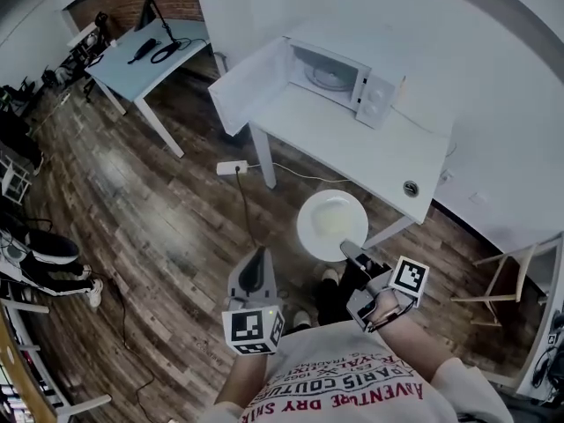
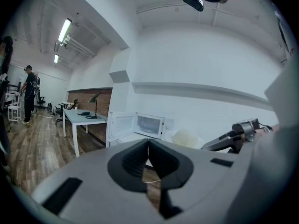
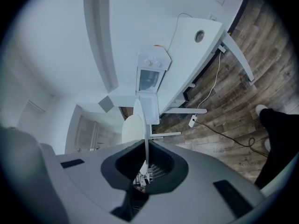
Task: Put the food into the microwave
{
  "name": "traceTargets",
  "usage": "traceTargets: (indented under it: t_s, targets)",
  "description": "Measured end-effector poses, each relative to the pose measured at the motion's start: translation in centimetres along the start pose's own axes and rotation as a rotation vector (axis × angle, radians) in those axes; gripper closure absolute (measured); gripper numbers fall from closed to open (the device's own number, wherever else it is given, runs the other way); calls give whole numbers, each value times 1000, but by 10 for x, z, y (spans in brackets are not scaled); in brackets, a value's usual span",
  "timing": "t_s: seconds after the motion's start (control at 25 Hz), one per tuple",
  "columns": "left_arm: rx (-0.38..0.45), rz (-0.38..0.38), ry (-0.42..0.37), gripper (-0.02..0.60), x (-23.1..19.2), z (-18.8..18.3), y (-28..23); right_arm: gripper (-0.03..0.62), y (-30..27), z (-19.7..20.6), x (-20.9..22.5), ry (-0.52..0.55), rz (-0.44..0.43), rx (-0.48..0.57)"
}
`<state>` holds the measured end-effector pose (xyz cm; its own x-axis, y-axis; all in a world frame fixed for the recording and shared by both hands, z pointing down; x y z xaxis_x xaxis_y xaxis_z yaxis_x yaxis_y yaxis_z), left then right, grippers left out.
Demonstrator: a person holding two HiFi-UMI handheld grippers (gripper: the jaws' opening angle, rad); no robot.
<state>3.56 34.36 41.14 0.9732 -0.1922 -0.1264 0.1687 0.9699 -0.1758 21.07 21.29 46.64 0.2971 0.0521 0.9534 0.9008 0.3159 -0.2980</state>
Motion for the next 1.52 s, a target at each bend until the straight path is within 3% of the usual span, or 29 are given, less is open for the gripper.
traceTargets:
  t_s: [0.24, 0.44, 0.8, 1.08, 1.52]
  targets:
    - [-13, -10, -13, 575, -15, -8, -65, 572, -45, -48, -6, -25, 9, -6]
    - [-9, -32, -20, 575, -24, -27, -139, 572, -92, -110, -18, -18, -22, -26]
    - [0, -7, -50, 575, -24, -62, -262, 572, -156, -213, -29, -22, 12, -30]
    - [-41, 102, -56, 575, -40, -69, -343, 572, -198, -256, -37, -66, 28, 59]
    - [-108, 398, -145, 575, -102, -102, -495, 572, -303, -292, -59, -197, -5, 259]
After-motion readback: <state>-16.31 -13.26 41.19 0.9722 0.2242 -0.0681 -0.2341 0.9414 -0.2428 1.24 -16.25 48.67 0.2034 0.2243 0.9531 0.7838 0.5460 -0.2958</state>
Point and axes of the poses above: the fingertips, and each gripper's own axes: y backward along the fingers, x to its right, z out of its underside, the point moved 4 cm from there along y, backward along the fingers, and after that the axes turned 6 degrees about z, right-handed, at the moved point
